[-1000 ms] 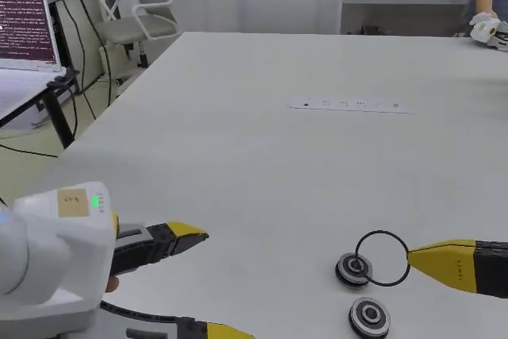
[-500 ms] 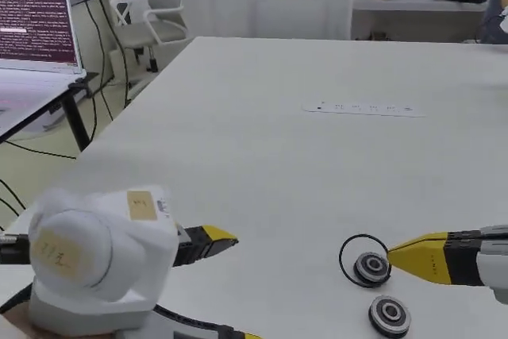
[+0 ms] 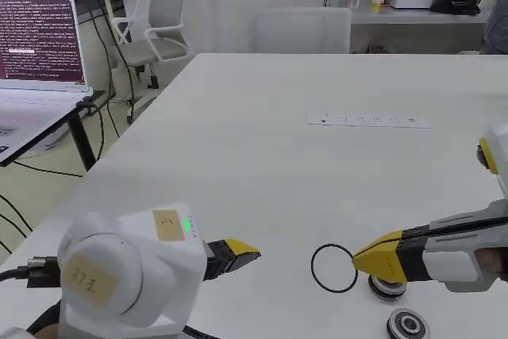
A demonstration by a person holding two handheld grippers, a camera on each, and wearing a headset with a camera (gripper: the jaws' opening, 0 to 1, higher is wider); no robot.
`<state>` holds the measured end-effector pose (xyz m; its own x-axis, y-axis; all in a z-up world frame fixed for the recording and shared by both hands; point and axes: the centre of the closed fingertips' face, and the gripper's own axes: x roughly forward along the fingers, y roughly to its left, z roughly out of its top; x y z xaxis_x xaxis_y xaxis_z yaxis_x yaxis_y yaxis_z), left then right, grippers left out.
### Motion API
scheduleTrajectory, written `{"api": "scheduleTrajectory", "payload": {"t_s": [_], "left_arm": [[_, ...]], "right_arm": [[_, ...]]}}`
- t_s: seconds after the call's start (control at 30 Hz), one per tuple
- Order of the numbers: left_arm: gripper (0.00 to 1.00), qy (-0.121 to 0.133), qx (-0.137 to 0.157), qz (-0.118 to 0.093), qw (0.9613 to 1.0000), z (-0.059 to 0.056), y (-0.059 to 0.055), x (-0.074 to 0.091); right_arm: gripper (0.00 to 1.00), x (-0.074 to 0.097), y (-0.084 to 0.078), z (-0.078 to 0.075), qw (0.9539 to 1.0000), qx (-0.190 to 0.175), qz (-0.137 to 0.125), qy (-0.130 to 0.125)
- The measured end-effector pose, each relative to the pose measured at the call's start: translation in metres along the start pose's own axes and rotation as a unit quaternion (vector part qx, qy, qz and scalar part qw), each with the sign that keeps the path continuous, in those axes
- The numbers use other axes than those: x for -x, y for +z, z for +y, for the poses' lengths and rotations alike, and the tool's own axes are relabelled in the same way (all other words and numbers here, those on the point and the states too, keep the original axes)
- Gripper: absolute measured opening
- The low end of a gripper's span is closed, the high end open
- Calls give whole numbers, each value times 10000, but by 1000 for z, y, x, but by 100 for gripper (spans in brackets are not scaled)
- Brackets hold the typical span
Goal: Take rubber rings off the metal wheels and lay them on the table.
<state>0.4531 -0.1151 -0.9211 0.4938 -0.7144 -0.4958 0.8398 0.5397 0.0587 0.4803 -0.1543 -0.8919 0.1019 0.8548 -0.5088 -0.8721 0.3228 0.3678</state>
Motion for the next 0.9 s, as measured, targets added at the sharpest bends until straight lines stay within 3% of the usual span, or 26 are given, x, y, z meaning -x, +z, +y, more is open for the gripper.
{"api": "scheduleTrajectory", "payload": {"t_s": [0.27, 0.43, 0.53, 0.6, 0.9], "left_arm": [[75, -59, 122, 5, 9999, -1, -2, 0], [73, -81, 320, -93, 9994, -1, -2, 0], [76, -118, 353, -99, 9993, -2, -2, -1], [80, -104, 371, -79, 9992, -2, -3, -2], [79, -25, 602, -105, 9981, 1, -5, -1]], "right_arm": [[0, -39, -21, -17, 9994, -318, 166, 18], [0, -51, -37, -23, 9983, -556, 166, 103], [0, -52, -62, -42, 9964, -460, 599, -378], [0, -55, -67, -44, 9961, -453, 645, -399], [0, -57, -84, -59, 9924, -534, 892, -653]]}}
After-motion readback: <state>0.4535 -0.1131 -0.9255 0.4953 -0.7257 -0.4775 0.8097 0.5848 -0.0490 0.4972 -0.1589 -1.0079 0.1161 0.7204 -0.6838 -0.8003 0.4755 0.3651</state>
